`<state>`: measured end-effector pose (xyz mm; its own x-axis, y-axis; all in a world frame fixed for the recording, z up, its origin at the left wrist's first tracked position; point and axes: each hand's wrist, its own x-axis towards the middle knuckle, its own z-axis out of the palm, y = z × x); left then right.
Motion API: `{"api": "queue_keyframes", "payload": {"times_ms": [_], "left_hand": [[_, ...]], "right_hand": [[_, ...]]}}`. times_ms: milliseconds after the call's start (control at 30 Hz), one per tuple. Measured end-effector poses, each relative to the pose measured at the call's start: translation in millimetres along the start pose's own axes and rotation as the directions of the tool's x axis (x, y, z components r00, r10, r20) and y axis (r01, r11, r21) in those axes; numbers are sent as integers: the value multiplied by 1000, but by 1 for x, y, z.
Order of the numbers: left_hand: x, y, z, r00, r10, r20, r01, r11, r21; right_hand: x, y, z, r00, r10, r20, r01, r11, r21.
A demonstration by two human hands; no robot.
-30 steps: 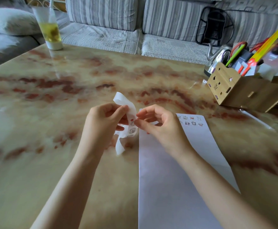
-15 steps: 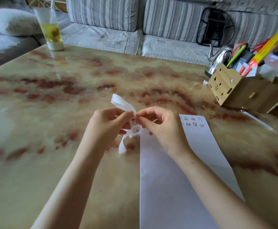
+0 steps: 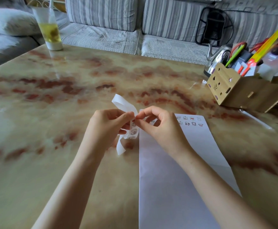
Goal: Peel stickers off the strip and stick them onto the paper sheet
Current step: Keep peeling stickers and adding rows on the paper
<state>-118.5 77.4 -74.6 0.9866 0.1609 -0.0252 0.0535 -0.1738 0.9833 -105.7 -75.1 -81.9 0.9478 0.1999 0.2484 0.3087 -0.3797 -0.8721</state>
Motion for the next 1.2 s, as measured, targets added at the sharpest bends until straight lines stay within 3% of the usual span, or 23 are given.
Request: {"api": "queue_keyframes", "payload": {"times_ms": [133,233,400,667,1200], "left_hand": [[1,-1,1,1000,-10,-10,10,1000,17],[1,-1,1,999,1,-34,0,1000,28],[1,-2,0,996,7,-86,0,996,84],[2,-1,1,997,8,-83,0,995,97],[2,-1,-1,997,1,-82,8,994,110]], "right_hand": [[-2,0,-1,996,-89,1,89,991,-105],[-5,-2,-4,993,-115,8,115,992,-42],[3,-3,-24,997,50,60,-60,983,173],[25,33,-48,924,381,-31,-382,924,-9],[28,40,-33,895,445,-45,-447,893,-55]]}}
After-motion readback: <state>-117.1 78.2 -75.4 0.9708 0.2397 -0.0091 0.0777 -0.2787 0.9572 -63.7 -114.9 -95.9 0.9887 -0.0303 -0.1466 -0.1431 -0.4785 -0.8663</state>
